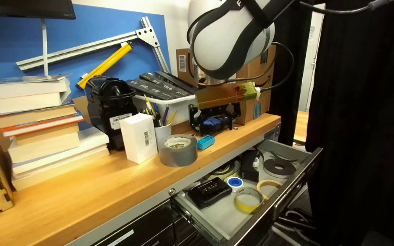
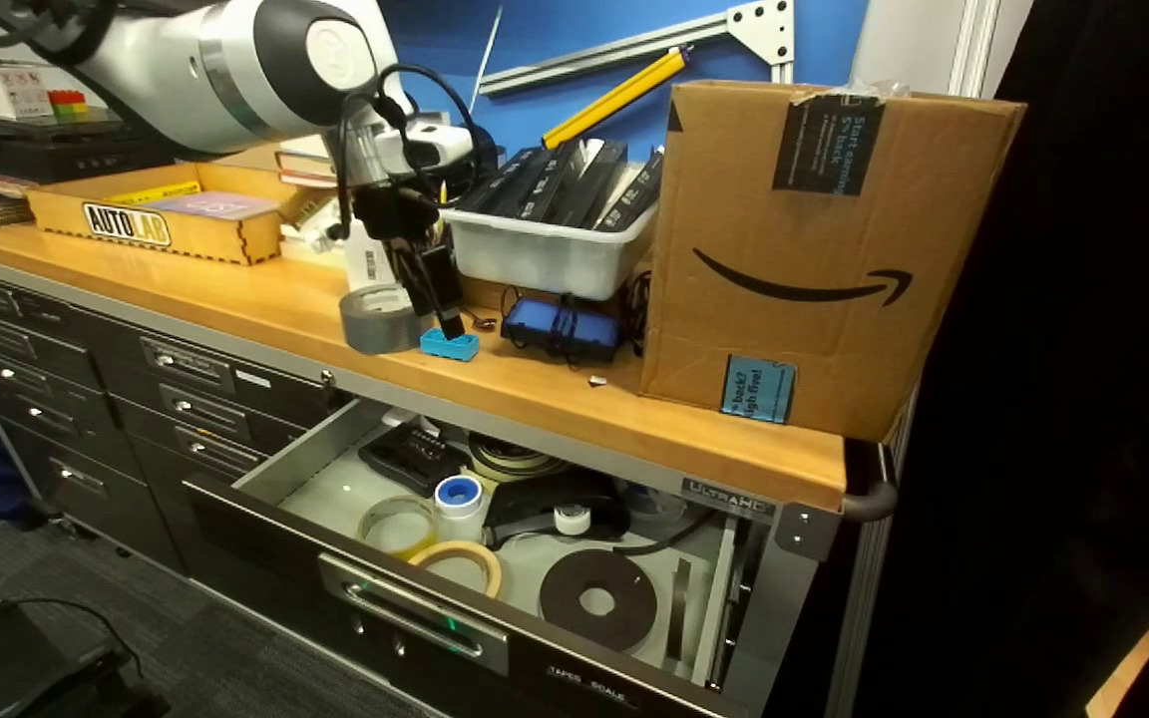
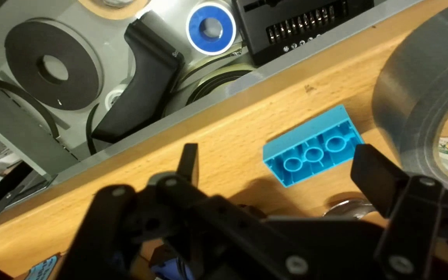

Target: Put the blue lego brick in the open drawer then close the drawer

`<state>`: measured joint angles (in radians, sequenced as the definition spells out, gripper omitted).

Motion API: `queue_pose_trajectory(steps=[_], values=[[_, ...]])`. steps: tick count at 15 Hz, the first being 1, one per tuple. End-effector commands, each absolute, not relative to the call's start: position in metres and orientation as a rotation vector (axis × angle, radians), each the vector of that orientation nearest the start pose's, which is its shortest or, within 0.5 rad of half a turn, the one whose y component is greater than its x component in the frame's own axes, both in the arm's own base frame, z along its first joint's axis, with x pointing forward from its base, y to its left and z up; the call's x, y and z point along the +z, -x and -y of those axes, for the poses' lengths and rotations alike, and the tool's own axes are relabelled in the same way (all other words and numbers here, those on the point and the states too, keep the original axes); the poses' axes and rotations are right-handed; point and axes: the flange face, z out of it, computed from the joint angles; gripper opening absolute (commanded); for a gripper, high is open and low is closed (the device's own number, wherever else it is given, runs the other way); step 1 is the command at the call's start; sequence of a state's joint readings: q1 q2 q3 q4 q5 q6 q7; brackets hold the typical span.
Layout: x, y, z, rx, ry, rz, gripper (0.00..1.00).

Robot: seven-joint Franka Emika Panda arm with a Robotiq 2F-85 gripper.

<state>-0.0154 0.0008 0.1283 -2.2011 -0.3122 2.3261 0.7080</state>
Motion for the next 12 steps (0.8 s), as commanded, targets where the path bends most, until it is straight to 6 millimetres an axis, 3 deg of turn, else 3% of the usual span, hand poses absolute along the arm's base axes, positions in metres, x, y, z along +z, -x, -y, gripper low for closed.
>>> queue_pose_trajectory(steps=[1,10,11,12], values=[[0.386,-0.560,-0.063,-0.377,3.182,-0.786,1.00],[0.357,-0.578,-0.062,-0.421,3.109,-0.994,1.00],[0.353,-0.577,-0.061,-0.396,3.110,-1.012,0.75],[0.350,-0.575,-0.060,-0.372,3.113,-1.021,0.74]])
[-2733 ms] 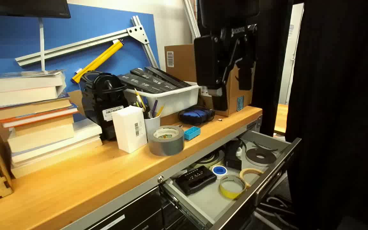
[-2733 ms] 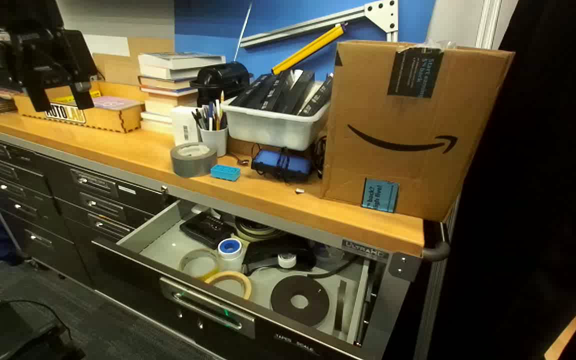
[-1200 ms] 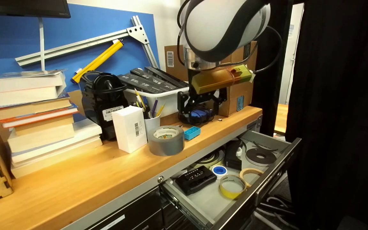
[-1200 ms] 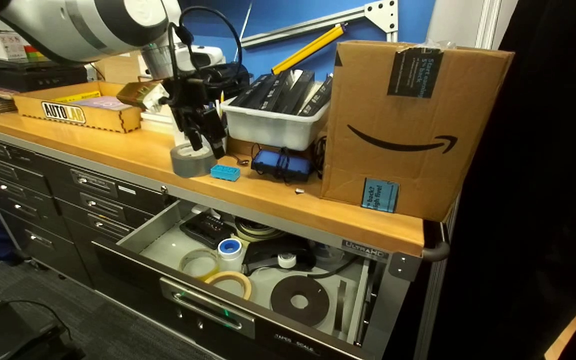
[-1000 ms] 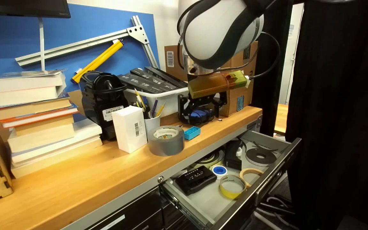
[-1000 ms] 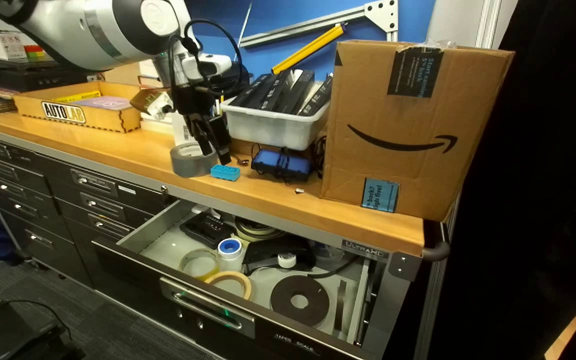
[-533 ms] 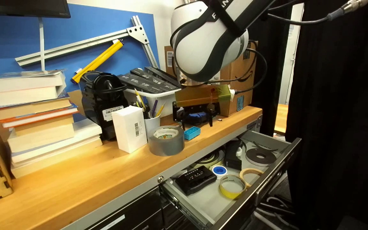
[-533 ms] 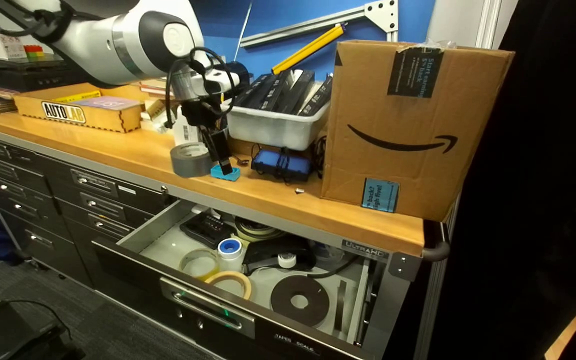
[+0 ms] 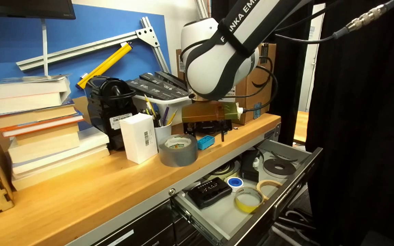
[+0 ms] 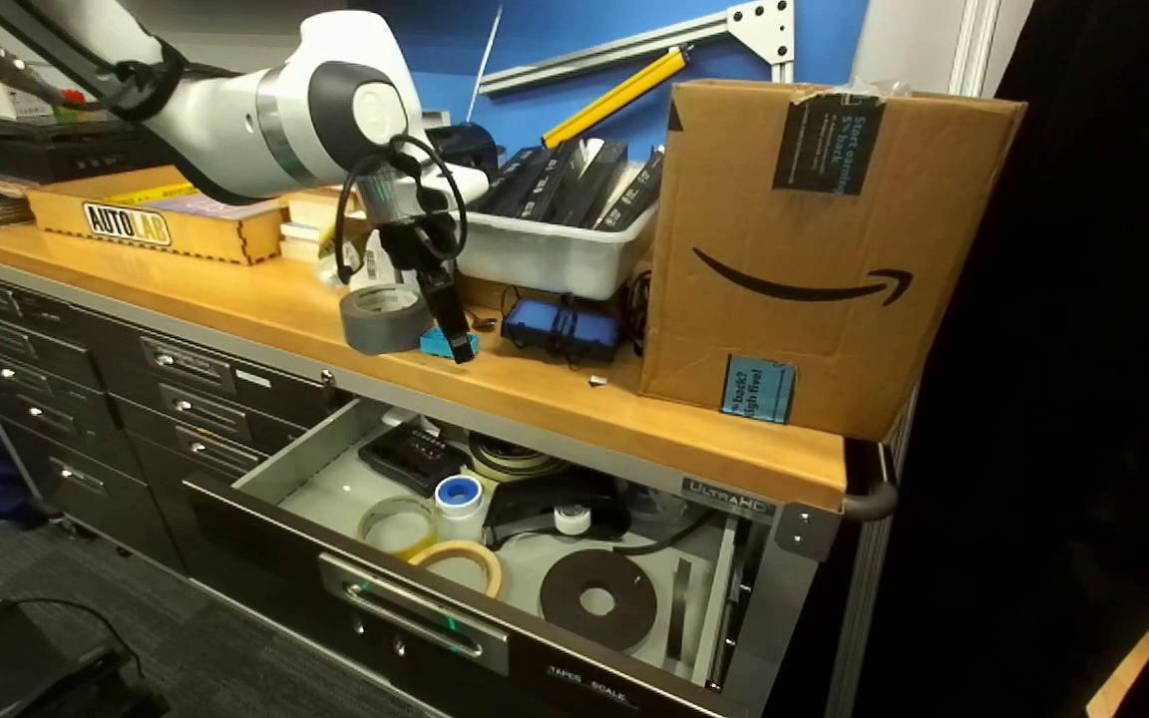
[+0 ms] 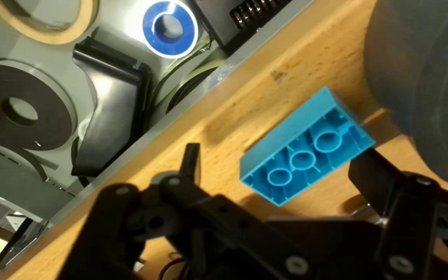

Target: Put the blue lego brick in the open drawer then close the drawer

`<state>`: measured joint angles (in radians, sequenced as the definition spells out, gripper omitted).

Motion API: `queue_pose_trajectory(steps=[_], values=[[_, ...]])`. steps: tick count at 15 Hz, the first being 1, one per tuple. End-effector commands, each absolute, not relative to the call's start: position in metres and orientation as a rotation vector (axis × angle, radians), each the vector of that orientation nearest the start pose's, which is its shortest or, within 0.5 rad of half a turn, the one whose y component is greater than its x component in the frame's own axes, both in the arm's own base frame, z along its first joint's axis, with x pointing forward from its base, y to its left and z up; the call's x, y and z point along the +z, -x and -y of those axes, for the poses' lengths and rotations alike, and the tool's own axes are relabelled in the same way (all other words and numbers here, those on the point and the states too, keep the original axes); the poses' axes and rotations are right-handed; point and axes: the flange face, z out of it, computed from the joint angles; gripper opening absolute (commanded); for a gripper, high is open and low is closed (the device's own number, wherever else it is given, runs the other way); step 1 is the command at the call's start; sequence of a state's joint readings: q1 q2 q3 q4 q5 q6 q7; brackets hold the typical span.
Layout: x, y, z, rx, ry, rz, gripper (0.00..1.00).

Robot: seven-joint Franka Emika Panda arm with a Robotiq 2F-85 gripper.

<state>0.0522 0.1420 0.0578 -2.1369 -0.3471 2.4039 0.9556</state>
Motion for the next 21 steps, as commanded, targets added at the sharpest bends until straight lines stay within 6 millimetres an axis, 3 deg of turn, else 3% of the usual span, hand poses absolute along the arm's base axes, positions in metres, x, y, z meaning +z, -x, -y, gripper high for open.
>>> queue_pose_trajectory(steps=[1,8,11,15,18,21], values=[[0.350,-0.573,-0.060,-0.355,3.111,-1.031,0.68],[0.371,-0.555,-0.059,-0.349,3.073,-1.030,0.14],[0.374,-0.540,-0.046,-0.309,3.065,-1.047,0.18],[0.380,-0.503,-0.024,-0.191,3.100,-0.904,0.19],[0.362,-0.475,0.004,-0.029,3.147,-0.824,0.20],[0.333,-0.462,0.027,0.005,3.164,-0.780,0.20]])
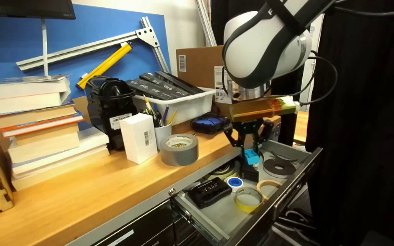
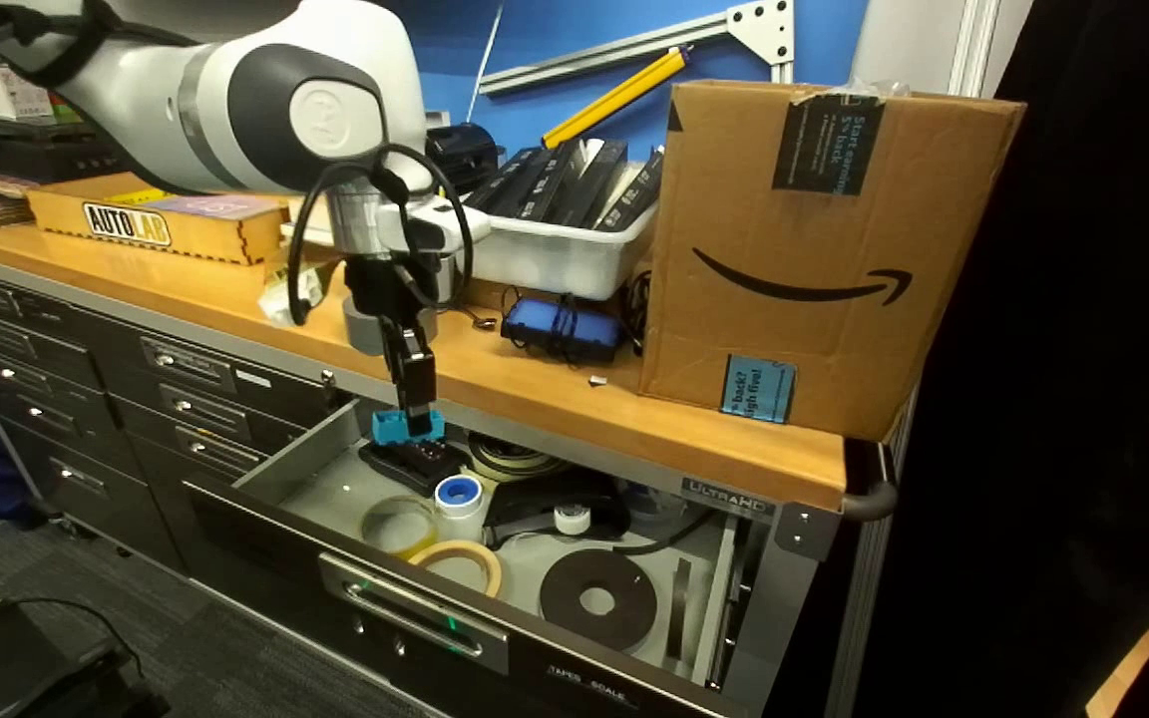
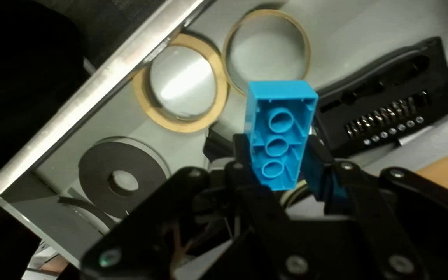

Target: Put the blue lego brick in the open drawer then close the drawer

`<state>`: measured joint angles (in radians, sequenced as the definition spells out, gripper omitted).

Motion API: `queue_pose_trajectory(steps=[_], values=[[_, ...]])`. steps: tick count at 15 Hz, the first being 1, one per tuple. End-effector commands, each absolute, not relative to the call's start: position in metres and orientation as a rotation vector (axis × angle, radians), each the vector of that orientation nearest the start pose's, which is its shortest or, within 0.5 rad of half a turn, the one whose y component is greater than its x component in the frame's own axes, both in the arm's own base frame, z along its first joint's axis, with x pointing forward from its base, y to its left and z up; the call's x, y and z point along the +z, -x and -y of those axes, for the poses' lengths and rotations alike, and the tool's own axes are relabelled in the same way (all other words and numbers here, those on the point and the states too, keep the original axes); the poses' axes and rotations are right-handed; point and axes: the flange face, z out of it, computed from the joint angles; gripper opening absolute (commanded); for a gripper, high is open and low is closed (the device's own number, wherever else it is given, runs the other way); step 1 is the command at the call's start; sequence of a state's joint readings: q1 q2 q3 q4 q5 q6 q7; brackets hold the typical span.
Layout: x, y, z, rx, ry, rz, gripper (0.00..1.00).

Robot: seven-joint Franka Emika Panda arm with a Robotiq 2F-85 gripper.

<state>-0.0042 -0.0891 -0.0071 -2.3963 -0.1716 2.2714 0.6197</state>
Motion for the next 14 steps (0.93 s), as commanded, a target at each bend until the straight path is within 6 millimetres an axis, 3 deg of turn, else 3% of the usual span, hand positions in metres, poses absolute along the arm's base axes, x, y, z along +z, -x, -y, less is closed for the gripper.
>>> queue_pose_trajectory(steps=[1,2,3,8,14], values=[[0.325,-0.460,0.030,-0.002,3.153,-0.774,0.22],[0.319,-0.459,0.032,-0.018,3.145,-0.770,0.62],[0.314,-0.458,0.033,-0.026,3.137,-0.760,0.63],[0.313,-0.435,0.031,0.064,3.061,-0.588,1.00],[0.304,-0.376,0.054,0.448,2.991,-0.120,1.00]])
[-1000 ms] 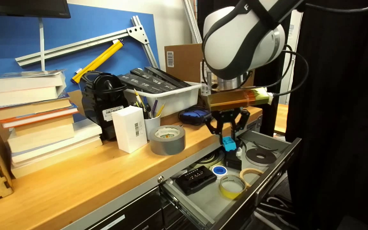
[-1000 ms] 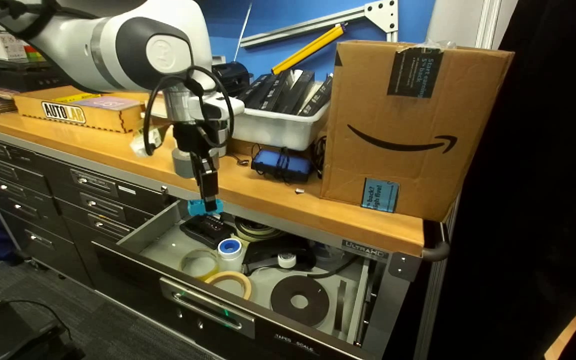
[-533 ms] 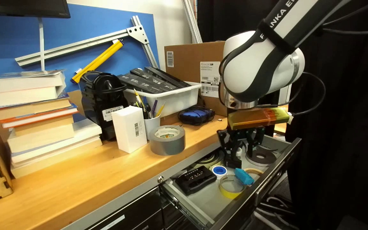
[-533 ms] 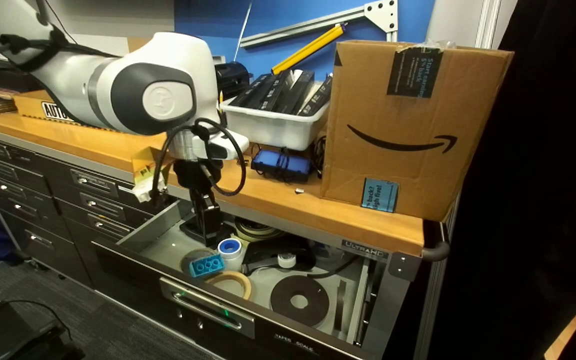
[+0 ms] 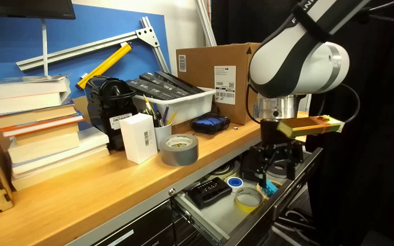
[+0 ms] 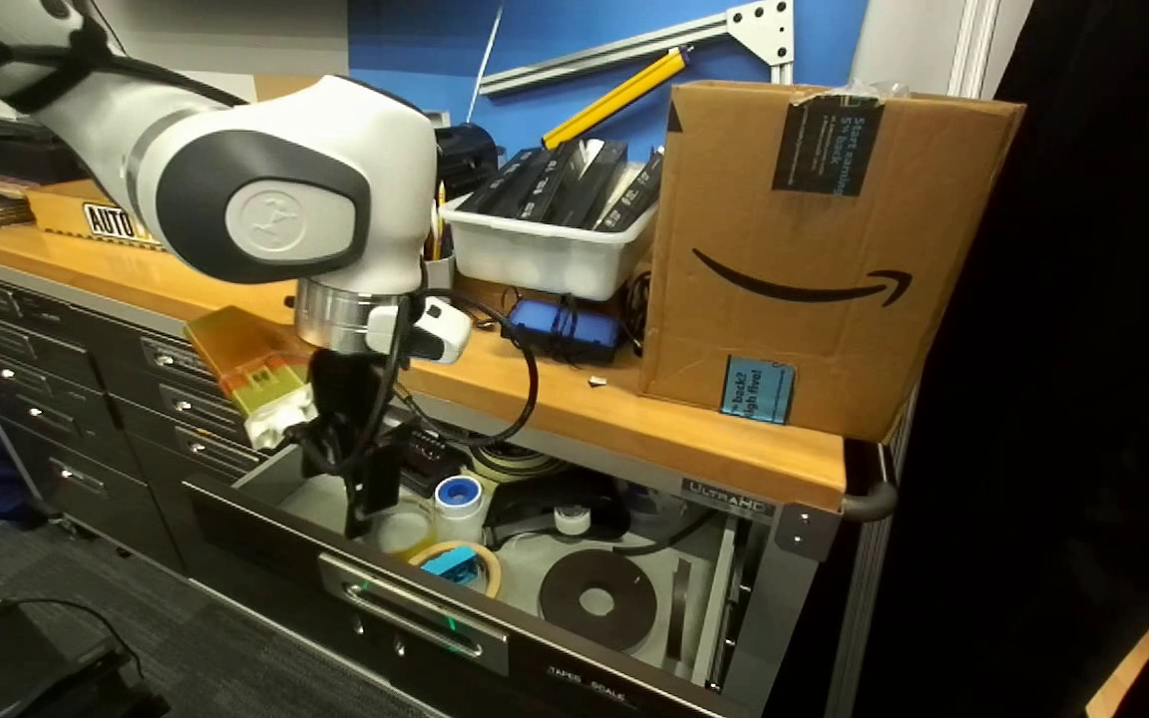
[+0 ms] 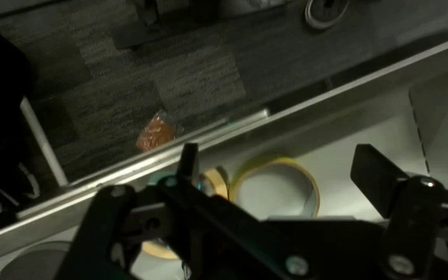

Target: Put the blue lego brick in the open drawer then close the drawer

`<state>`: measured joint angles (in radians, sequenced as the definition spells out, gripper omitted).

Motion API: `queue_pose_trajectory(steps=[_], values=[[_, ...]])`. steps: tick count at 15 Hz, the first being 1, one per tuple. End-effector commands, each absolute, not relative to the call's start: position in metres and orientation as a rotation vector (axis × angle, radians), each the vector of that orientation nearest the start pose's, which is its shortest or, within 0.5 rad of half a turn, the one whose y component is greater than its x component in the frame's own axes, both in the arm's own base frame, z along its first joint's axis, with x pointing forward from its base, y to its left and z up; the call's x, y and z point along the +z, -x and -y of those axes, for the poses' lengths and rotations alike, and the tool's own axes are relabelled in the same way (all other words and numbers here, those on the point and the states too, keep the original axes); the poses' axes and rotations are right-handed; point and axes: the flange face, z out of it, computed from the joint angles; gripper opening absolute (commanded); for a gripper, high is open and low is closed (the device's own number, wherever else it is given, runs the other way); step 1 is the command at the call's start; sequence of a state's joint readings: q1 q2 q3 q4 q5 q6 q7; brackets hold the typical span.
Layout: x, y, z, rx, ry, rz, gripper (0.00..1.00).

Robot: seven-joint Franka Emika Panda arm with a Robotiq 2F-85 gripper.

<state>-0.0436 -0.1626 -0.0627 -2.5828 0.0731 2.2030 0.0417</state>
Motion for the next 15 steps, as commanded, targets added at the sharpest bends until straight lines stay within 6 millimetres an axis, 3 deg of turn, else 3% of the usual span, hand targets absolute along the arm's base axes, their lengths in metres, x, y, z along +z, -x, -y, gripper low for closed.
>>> queue_pose_trajectory(steps=[1,5,8,10,15], values=[[0.298,-0.365,0.062,0.528,2.971,-0.062,1.00],[0.275,-0.332,0.092,0.838,2.872,0.125,1.00],[0.253,-0.327,0.103,0.889,2.900,0.100,1.00],[0.240,-0.332,0.103,0.819,2.958,0.031,1.00],[0.224,-0.369,0.110,0.431,3.138,-0.246,1.00]])
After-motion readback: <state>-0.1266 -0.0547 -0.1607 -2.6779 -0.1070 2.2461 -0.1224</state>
